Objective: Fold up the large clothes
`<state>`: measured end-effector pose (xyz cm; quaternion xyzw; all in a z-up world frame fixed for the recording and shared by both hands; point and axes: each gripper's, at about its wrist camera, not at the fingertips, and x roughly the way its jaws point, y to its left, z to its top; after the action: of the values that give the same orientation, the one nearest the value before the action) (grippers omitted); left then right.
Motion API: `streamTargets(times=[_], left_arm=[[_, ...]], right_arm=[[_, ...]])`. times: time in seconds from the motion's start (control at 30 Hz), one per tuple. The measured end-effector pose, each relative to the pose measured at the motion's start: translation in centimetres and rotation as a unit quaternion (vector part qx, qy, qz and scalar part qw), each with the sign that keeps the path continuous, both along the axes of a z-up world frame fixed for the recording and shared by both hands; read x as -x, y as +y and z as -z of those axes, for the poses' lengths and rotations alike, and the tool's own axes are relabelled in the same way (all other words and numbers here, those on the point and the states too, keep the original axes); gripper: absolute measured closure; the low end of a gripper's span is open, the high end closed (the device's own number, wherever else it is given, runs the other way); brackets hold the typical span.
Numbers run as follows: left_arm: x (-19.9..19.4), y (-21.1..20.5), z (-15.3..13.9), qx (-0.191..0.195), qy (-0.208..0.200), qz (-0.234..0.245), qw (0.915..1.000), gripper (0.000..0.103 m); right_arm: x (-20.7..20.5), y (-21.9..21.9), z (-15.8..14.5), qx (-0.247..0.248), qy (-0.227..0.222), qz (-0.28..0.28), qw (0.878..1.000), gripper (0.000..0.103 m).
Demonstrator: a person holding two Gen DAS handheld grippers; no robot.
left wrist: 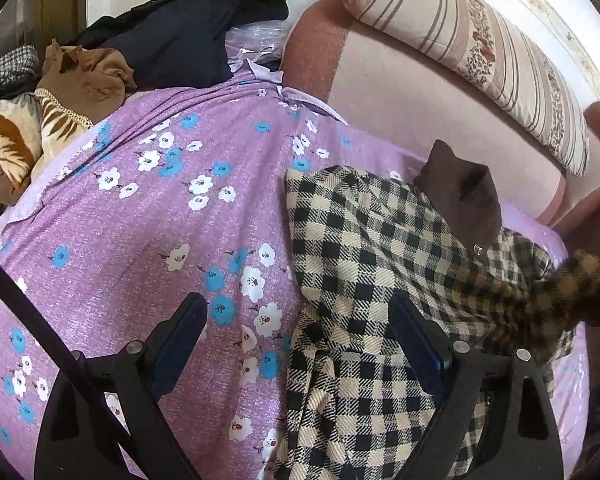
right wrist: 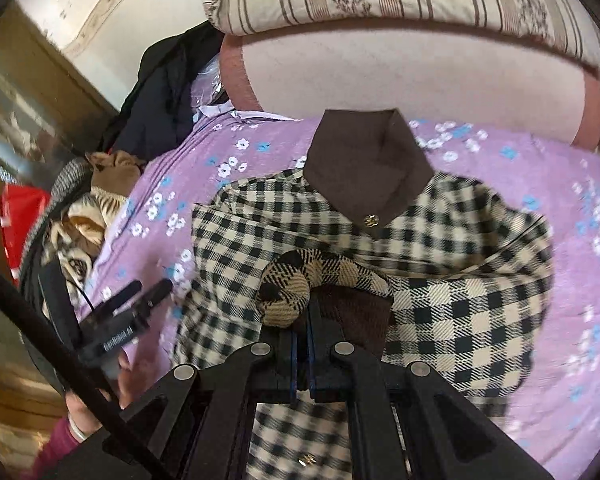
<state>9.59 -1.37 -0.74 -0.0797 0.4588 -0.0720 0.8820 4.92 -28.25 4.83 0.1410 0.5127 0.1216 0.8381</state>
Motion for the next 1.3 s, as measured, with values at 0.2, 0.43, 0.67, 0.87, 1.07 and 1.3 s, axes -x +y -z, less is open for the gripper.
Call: streamTargets(times=[0.2, 0.43, 0.67, 0.87, 1.07, 1.3], left_arm=[[0.1, -0.5, 0.3, -0.015, -0.003, 0.005, 0.9999, 0.012], [0.1, -0.9, 0.7, -0.026, -0.001, 0.011, 0.9996, 0.012], [0.0, -1.0, 0.9, -0.024, 0.003, 0.014, 0.9996, 0.012], [0.0, -1.3, 1.2, -0.017, 0.007, 0.017, 0.9997, 0.012], [0.2, -1.5, 1.1, -0.029, 0.003, 0.024, 0.9993, 0.012], [-0.1, -0.6, 0.7, -0.005, 0.007, 0.014, 0.9999, 0.012]], right_arm=[[-0.8, 1.9, 2.3, -0.035, 0.005, 0.002, 0.999, 0.099], [-1.4, 3.4, 5.3, -0.076, 0.013, 0.013, 0.997, 0.099], [-1.8, 4.1, 5.8, -0.11, 0.007, 0.0, 0.994, 0.091], [0.3, 5.2, 2.3, -0.016, -0.05, -0.024, 0.998, 0.024], [1.5, 6.0, -0.9, -0.034, -0.102, -0.064, 0.992, 0.024], [-0.2, 2.7, 6.6, -0.001, -0.042, 0.014, 0.999, 0.025]])
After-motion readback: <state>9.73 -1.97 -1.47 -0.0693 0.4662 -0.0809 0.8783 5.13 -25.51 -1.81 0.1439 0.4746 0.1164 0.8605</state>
